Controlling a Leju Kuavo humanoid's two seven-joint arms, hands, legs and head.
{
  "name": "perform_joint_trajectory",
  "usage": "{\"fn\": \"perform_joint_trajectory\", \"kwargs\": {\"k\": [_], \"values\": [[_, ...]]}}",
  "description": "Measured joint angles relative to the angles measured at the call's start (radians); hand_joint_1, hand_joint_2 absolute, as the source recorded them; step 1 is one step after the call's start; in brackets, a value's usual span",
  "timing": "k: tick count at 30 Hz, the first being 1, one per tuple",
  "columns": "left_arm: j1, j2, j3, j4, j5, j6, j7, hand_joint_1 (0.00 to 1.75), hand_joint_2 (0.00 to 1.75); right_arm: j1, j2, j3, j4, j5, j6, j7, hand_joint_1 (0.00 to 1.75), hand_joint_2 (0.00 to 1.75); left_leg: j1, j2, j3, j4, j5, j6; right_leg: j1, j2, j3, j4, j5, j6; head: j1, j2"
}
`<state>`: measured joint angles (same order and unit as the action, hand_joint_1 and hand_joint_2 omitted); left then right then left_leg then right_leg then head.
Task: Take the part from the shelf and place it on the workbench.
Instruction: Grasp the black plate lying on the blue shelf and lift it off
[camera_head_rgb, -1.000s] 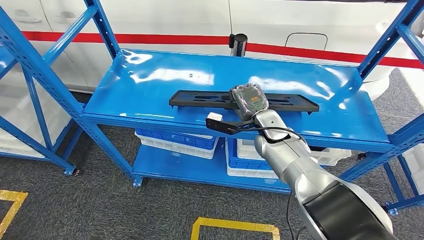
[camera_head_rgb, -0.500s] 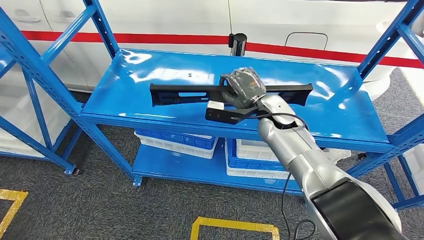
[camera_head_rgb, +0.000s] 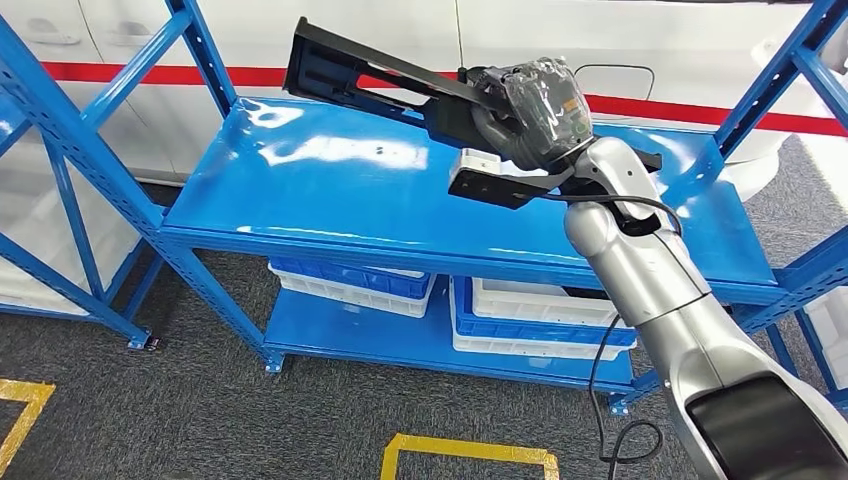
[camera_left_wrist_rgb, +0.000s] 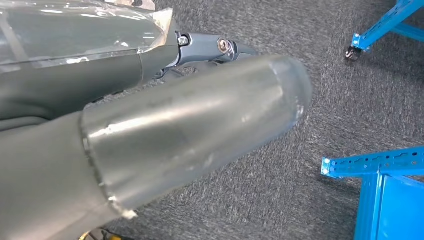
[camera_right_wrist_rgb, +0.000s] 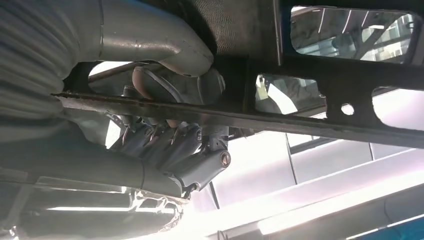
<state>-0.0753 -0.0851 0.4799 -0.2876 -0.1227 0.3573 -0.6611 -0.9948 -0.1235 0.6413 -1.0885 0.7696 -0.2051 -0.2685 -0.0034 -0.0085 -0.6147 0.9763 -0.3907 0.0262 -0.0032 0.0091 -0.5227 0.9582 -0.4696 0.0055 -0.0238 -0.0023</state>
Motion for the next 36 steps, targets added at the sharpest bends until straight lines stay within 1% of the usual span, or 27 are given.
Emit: {"fn": "perform_joint_trajectory", "kwargs": {"k": [3, 9, 15, 19, 21, 22, 23, 24, 25, 26, 27, 28, 29, 30, 31, 32, 33, 34, 35, 36], "values": [[-0.004, 0.000, 0.000, 0.001, 0.005, 0.004, 0.000, 0.00, 0.00, 0.017, -0.014, -0.003, -0.021, 0.007, -0.002, 0.006, 1.71, 1.75, 0.000, 0.000, 0.000, 0.000, 0.000, 0.000, 0.000, 0.000, 0.000, 0.000, 0.000, 0.000, 0.000, 0.000], [-0.016, 0.004, 0.000, 0.027, 0.007, -0.025, 0.009, 0.00, 0.00, 0.047, -0.028, -0.010, -0.046, 0.047, -0.018, 0.025, 1.71, 1.75, 0.000, 0.000, 0.000, 0.000, 0.000, 0.000, 0.000, 0.000, 0.000, 0.000, 0.000, 0.000, 0.000, 0.000], [-0.022, 0.006, -0.007, 0.042, -0.034, -0.025, 0.079, 0.00, 0.00, 0.070, -0.035, -0.015, -0.063, 0.077, -0.020, 0.039, 1.71, 1.75, 0.000, 0.000, 0.000, 0.000, 0.000, 0.000, 0.000, 0.000, 0.000, 0.000, 0.000, 0.000, 0.000, 0.000], [-0.030, 0.009, -0.023, 0.045, -0.055, -0.030, 0.115, 0.00, 0.00, 0.080, -0.036, -0.018, -0.063, 0.083, -0.014, 0.042, 1.71, 1.75, -0.002, 0.000, -0.004, 0.007, -0.008, 0.010, -0.009, 0.000, 0.003, -0.002, -0.001, 0.004, 0.000, 0.000], [-0.034, 0.010, -0.029, 0.046, -0.059, -0.032, 0.126, 0.00, 0.00, 0.085, -0.036, -0.020, -0.063, 0.087, -0.013, 0.044, 1.71, 1.75, -0.003, 0.000, -0.003, 0.006, -0.008, 0.014, -0.009, 0.000, 0.004, -0.003, -0.001, 0.009, 0.000, 0.000], [-0.037, 0.010, -0.032, 0.046, -0.062, -0.033, 0.130, 0.00, 0.00, 0.087, -0.037, -0.022, -0.063, 0.090, -0.014, 0.046, 1.71, 1.75, 0.000, 0.001, 0.001, 0.001, -0.006, 0.018, -0.009, 0.000, 0.002, -0.001, -0.003, 0.011, 0.000, 0.000], [-0.039, 0.010, -0.035, 0.046, -0.067, -0.033, 0.133, 0.00, 0.00, 0.089, -0.040, -0.025, -0.063, 0.092, -0.014, 0.047, 1.71, 1.75, 0.003, 0.002, 0.006, -0.006, -0.003, 0.022, -0.008, -0.001, -0.006, 0.013, -0.010, 0.013, 0.000, 0.000], [-0.043, 0.010, -0.039, 0.046, -0.070, -0.033, 0.135, 0.00, 0.00, 0.090, -0.042, -0.028, -0.063, 0.093, -0.015, 0.048, 1.71, 1.75, 0.007, 0.003, 0.011, -0.013, 0.000, 0.026, -0.007, -0.001, -0.024, 0.048, -0.027, 0.012, 0.001, 0.000], [-0.046, 0.010, -0.042, 0.046, -0.073, -0.034, 0.136, 0.00, 0.00, 0.091, -0.045, -0.031, -0.062, 0.093, -0.015, 0.049, 1.71, 1.75, 0.010, 0.004, 0.015, -0.018, 0.002, 0.030, -0.008, -0.002, -0.055, 0.106, -0.051, 0.009, 0.001, 0.000], [-0.049, 0.010, -0.044, 0.046, -0.074, -0.034, 0.137, 0.00, 0.00, 0.093, -0.048, -0.034, -0.061, 0.093, -0.015, 0.049, 1.71, 1.75, 0.010, 0.004, 0.016, -0.018, 0.002, 0.031, -0.009, -0.002, -0.094, 0.180, -0.079, 0.007, 0.002, 0.000], [-0.050, 0.010, -0.045, 0.046, -0.073, -0.034, 0.138, 0.00, 0.00, 0.096, -0.051, -0.036, -0.060, 0.092, -0.015, 0.049, 1.71, 1.75, 0.010, 0.004, 0.016, -0.018, 0.002, 0.031, -0.010, -0.002, -0.135, 0.253, -0.102, 0.007, 0.002, 0.000], [-0.051, 0.010, -0.046, 0.046, -0.071, -0.034, 0.138, 0.00, 0.00, 0.099, -0.054, -0.039, -0.058, 0.091, -0.015, 0.049, 1.71, 1.75, 0.011, 0.003, 0.017, -0.017, 0.001, 0.031, -0.013, -0.002, -0.167, 0.302, -0.113, 0.012, 0.001, 0.000], [-0.051, 0.009, -0.046, 0.047, -0.069, -0.034, 0.138, 0.00, 0.00, 0.102, -0.057, -0.042, -0.055, 0.090, -0.015, 0.049, 1.71, 1.75, 0.012, 0.003, 0.017, -0.016, 0.000, 0.029, -0.016, -0.002, -0.180, 0.313, -0.106, 0.020, 0.001, 0.000], [-0.050, 0.008, -0.046, 0.047, -0.067, -0.034, 0.138, 0.00, 0.00, 0.102, -0.058, -0.044, -0.052, 0.089, -0.015, 0.049, 1.71, 1.75, 0.014, 0.002, 0.017, -0.013, -0.003, 0.025, -0.020, -0.002, -0.172, 0.281, -0.082, 0.032, 0.002, 0.000], [-0.050, 0.008, -0.046, 0.047, -0.066, -0.034, 0.138, 0.00, 0.00, 0.099, -0.059, -0.047, -0.048, 0.088, -0.015, 0.049, 1.71, 1.75, 0.017, 0.001, 0.016, -0.007, -0.007, 0.020, -0.025, -0.004, -0.145, 0.214, -0.046, 0.045, 0.002, 0.000], [-0.050, 0.008, -0.046, 0.047, -0.065, -0.034, 0.138, 0.00, 0.00, 0.095, -0.059, -0.050, -0.043, 0.086, -0.015, 0.048, 1.71, 1.75, 0.019, 0.000, 0.014, 0.002, -0.013, 0.011, -0.028, -0.005, -0.114, 0.145, -0.014, 0.054, 0.002, 0.000], [-0.050, 0.009, -0.045, 0.048, -0.064, -0.033, 0.137, 0.00, 0.00, 0.090, -0.058, -0.052, -0.038, 0.085, -0.015, 0.047, 1.71, 1.75, 0.019, -0.001, 0.010, 0.013, -0.019, 0.002, -0.030, -0.005, -0.090, 0.089, 0.010, 0.057, 0.003, 0.000], [-0.050, 0.010, -0.045, 0.048, -0.064, -0.033, 0.137, 0.00, 0.00, 0.086, -0.056, -0.054, -0.033, 0.083, -0.014, 0.045, 1.71, 1.75, 0.018, -0.001, 0.005, 0.021, -0.023, -0.006, -0.030, -0.005, -0.076, 0.059, 0.024, 0.054, 0.002, 0.000], [-0.049, 0.011, -0.045, 0.049, -0.063, -0.033, 0.136, 0.00, 0.00, 0.083, -0.054, -0.055, -0.028, 0.082, -0.013, 0.043, 1.71, 1.75, 0.016, -0.001, 0.002, 0.026, -0.025, -0.013, -0.028, -0.003, -0.074, 0.054, 0.026, 0.046, 0.002, 0.000], [-0.048, 0.010, -0.045, 0.050, -0.063, -0.033, 0.136, 0.00, 0.00, 0.081, -0.051, -0.055, -0.023, 0.081, -0.013, 0.041, 1.71, 1.75, 0.016, -0.001, 0.000, 0.028, -0.024, -0.016, -0.026, -0.001, -0.076, 0.056, 0.028, 0.039, 0.001, 0.000]]}}
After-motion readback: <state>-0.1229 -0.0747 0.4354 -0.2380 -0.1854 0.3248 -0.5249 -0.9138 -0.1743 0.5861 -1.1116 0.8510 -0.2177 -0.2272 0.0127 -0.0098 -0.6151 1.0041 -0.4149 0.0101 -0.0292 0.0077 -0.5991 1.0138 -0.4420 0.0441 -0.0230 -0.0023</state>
